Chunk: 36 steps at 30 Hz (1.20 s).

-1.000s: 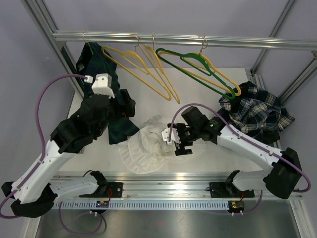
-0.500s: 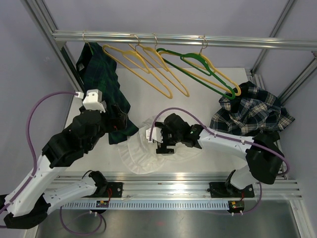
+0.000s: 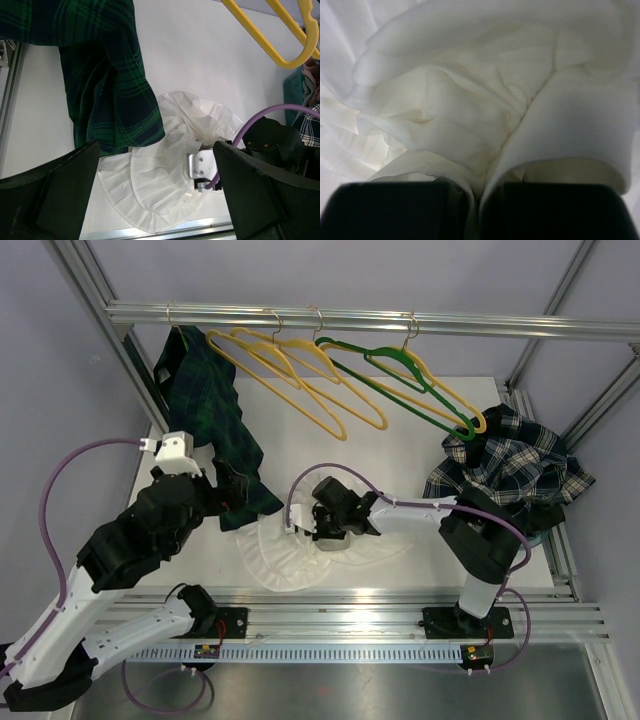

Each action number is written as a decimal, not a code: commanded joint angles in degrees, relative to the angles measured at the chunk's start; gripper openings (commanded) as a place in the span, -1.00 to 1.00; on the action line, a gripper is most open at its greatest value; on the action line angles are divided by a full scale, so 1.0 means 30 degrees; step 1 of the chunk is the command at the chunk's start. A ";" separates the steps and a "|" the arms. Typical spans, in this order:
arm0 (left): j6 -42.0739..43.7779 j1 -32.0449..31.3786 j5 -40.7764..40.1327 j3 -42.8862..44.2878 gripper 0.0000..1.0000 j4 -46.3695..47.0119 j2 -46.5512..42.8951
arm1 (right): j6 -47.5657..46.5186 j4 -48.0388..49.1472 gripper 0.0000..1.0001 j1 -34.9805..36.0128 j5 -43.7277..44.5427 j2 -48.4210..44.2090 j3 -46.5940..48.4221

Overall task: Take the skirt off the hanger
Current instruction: Place the skirt into the basket

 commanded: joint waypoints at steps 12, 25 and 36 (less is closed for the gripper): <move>0.0083 0.0053 -0.1350 0.0150 0.98 0.0301 -0.0716 | -0.2667 -1.0412 -1.00 -0.4202 -0.6899 -1.1515 -0.1396; 0.0435 0.0053 -0.1585 0.0502 0.98 0.0505 -0.0686 | 0.5797 -0.5962 -1.00 -0.8101 -0.0029 -2.0542 -0.1749; 0.1196 0.0053 -0.1497 0.0648 0.98 0.0857 -0.0423 | 1.1861 -0.9505 -1.00 -0.8806 0.6195 -2.0337 0.1887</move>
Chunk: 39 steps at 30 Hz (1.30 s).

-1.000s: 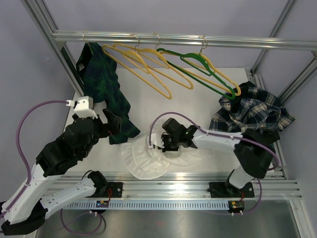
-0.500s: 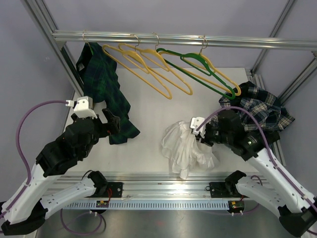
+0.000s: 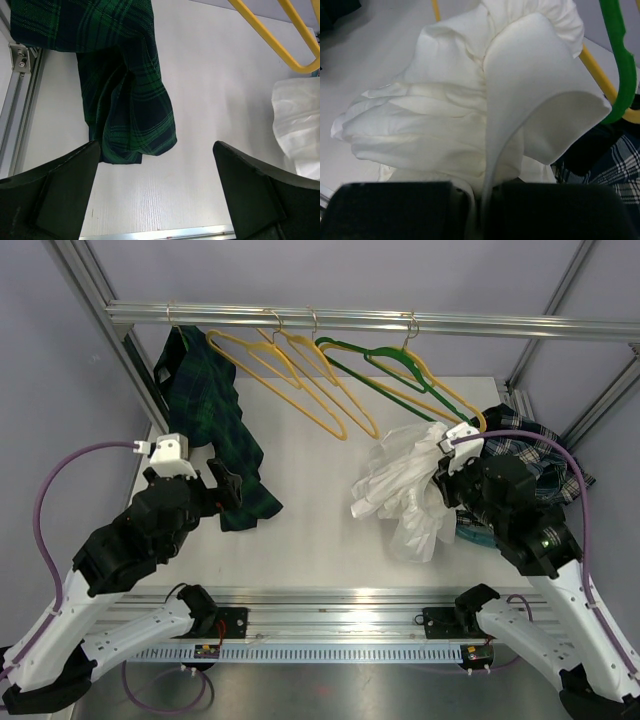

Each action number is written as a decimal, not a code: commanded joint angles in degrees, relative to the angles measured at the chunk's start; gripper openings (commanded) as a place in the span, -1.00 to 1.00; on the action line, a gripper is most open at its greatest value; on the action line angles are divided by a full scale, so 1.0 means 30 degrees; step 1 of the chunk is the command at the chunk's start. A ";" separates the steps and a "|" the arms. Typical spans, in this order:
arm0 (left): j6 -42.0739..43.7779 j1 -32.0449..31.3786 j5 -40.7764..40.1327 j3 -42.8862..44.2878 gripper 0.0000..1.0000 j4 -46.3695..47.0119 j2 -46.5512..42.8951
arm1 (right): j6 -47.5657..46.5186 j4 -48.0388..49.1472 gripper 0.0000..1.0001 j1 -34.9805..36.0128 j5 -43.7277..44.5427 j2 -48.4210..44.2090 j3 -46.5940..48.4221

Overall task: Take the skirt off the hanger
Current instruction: Place the skirt into the basket

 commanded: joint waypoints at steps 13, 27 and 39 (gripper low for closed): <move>0.0842 0.0053 -0.0184 0.0574 0.98 0.1705 0.0314 | 0.8631 -0.3824 -1.00 -0.0107 0.9194 -0.3174 0.0938; 0.1105 0.0053 -0.0009 0.0780 0.98 0.1705 0.0519 | 1.2883 -0.7490 -1.00 -0.0634 1.6054 -0.1359 0.3309; 0.1925 0.0053 0.0109 0.1951 0.98 0.1676 0.1368 | 1.4582 -1.0241 -1.00 -0.1541 1.8249 0.3268 0.8877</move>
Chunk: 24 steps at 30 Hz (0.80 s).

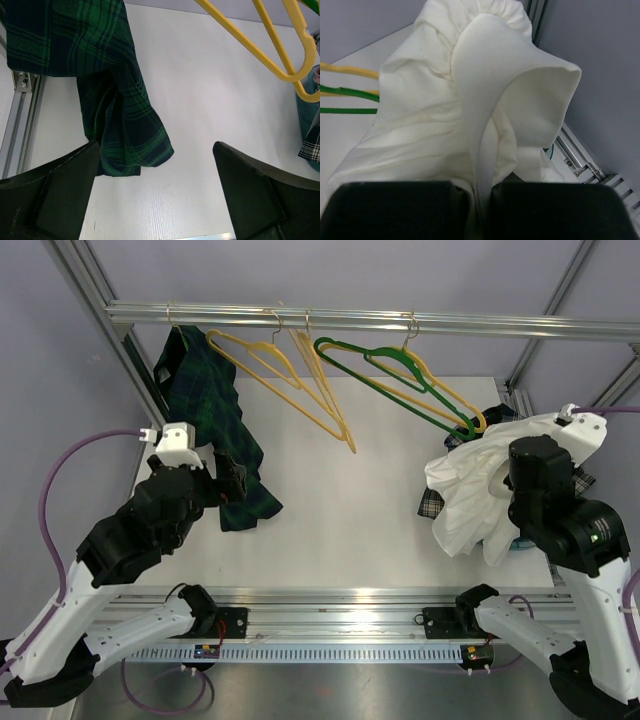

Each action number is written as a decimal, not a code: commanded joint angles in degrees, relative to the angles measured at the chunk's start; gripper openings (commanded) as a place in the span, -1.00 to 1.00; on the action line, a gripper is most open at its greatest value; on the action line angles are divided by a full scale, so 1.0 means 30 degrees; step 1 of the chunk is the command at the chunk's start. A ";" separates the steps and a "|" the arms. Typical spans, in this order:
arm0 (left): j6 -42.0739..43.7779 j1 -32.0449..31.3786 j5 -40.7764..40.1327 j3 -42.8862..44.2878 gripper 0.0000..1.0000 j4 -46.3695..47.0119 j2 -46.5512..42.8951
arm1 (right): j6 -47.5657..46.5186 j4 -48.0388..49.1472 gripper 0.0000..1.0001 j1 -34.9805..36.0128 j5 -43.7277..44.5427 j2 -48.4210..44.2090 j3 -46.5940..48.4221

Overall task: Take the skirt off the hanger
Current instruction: Place the skirt into the basket

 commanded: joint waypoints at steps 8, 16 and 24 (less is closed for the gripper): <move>0.0775 0.0053 -0.0073 0.1129 0.98 0.0897 0.0320 | -0.1477 0.0958 -0.92 -0.9779 -0.4222 0.4441 0.1814; 0.0600 0.0082 -0.0279 0.0837 0.98 0.0897 0.0086 | -0.5317 0.7699 -0.97 -1.3486 -0.8865 0.5794 -0.0057; 0.0746 0.0083 -0.0279 0.1013 0.98 0.0780 0.0057 | -0.6606 1.1534 -0.59 -1.5655 -1.1415 0.8286 -0.2455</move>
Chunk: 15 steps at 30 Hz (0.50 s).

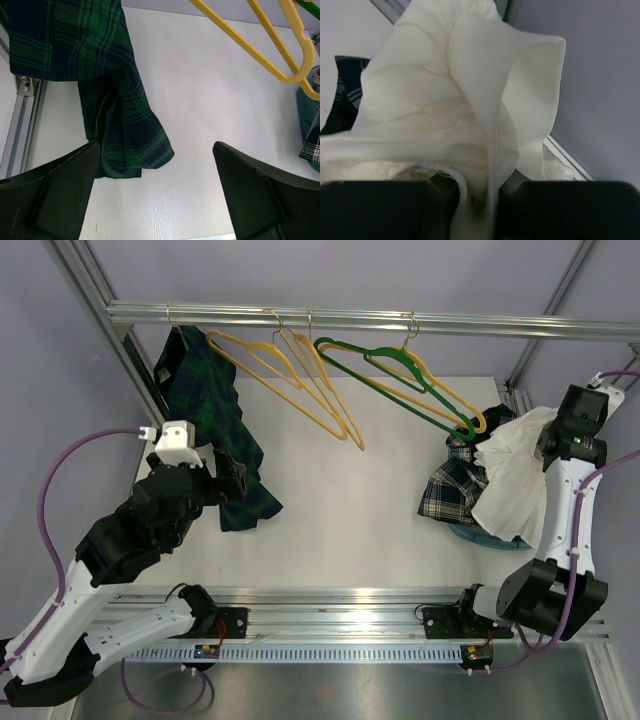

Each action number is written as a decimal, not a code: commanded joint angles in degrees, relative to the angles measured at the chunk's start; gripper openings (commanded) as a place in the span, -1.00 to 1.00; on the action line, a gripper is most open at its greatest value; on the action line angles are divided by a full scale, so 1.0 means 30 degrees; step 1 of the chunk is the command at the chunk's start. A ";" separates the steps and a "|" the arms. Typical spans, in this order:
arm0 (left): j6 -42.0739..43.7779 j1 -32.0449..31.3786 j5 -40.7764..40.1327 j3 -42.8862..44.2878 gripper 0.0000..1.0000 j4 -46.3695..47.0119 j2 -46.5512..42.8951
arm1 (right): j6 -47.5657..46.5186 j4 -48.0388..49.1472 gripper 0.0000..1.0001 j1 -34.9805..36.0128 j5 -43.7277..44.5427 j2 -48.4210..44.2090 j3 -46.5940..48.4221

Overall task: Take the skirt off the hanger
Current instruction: Place the skirt into the basket

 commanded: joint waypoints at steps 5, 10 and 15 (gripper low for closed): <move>0.0470 0.0075 -0.0081 0.0494 0.98 0.1190 0.0020 | -0.3562 0.7959 -0.53 -0.0450 -0.6531 -0.0870 -0.5337; 0.0499 0.0075 0.0211 0.0494 0.98 0.1366 0.0109 | -0.5294 0.8208 -0.41 -0.0450 -0.8522 0.1059 -0.6432; 0.0412 0.0075 0.0300 0.0524 0.98 0.1337 -0.0037 | -0.7434 0.8470 -0.33 -0.0450 -1.0312 0.2642 -0.7515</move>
